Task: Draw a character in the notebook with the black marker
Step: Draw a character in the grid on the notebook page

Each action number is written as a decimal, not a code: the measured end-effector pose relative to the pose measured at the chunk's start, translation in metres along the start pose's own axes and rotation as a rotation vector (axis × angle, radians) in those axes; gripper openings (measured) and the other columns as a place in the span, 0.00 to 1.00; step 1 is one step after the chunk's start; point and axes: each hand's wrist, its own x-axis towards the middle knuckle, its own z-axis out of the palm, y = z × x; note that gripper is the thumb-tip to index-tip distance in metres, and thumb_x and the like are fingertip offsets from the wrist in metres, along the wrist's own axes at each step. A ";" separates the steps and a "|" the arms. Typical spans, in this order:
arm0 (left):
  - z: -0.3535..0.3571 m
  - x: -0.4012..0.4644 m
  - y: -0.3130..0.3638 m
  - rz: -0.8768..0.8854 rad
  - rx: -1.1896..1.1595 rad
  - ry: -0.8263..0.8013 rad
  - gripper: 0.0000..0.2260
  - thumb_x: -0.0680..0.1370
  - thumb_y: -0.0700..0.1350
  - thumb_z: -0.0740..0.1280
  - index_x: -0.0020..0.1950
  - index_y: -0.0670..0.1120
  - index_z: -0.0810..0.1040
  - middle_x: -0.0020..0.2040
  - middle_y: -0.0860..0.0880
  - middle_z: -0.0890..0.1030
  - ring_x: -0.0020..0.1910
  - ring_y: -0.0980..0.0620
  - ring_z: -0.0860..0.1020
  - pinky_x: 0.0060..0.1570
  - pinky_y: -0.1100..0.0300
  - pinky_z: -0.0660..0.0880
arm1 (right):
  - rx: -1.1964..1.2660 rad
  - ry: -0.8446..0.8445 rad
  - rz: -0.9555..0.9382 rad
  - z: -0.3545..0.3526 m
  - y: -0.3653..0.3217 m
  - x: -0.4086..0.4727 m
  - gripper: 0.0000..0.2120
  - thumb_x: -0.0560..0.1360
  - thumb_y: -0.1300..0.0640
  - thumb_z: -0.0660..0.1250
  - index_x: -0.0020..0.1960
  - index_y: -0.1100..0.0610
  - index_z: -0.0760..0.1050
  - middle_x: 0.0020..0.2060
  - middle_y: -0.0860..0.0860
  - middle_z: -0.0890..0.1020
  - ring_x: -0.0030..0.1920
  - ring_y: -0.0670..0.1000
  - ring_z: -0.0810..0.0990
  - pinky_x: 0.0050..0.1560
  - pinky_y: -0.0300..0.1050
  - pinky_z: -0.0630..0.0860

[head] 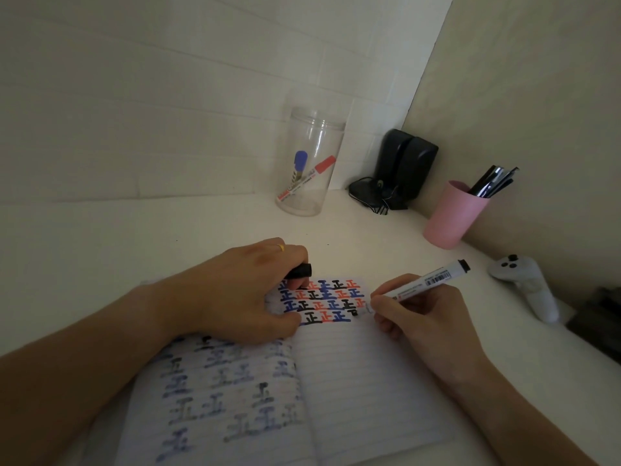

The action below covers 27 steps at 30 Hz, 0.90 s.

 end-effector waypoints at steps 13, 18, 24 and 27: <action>0.001 0.000 -0.001 0.015 0.012 0.002 0.20 0.72 0.64 0.65 0.57 0.53 0.72 0.49 0.54 0.77 0.47 0.53 0.76 0.50 0.50 0.77 | 0.028 0.036 0.004 -0.001 0.001 0.001 0.03 0.72 0.67 0.73 0.39 0.62 0.83 0.29 0.55 0.84 0.30 0.50 0.79 0.32 0.41 0.76; 0.001 0.000 -0.002 0.029 0.014 0.007 0.20 0.72 0.64 0.65 0.57 0.54 0.72 0.49 0.54 0.77 0.47 0.53 0.76 0.50 0.50 0.77 | 0.013 -0.058 -0.047 0.000 -0.002 -0.002 0.04 0.72 0.67 0.73 0.39 0.61 0.84 0.30 0.54 0.84 0.30 0.48 0.80 0.32 0.36 0.75; 0.001 0.000 -0.003 0.028 0.018 0.009 0.20 0.72 0.64 0.65 0.57 0.53 0.72 0.49 0.53 0.77 0.47 0.53 0.76 0.50 0.50 0.77 | 0.038 -0.063 -0.067 -0.002 -0.003 -0.002 0.05 0.72 0.69 0.72 0.39 0.62 0.84 0.30 0.55 0.83 0.30 0.49 0.79 0.32 0.36 0.75; 0.002 0.000 -0.003 0.027 0.021 0.005 0.20 0.72 0.65 0.64 0.56 0.53 0.72 0.49 0.54 0.77 0.47 0.52 0.76 0.51 0.49 0.77 | 0.014 -0.083 -0.061 0.000 -0.004 -0.002 0.05 0.72 0.68 0.73 0.39 0.61 0.84 0.30 0.55 0.83 0.30 0.49 0.80 0.32 0.37 0.75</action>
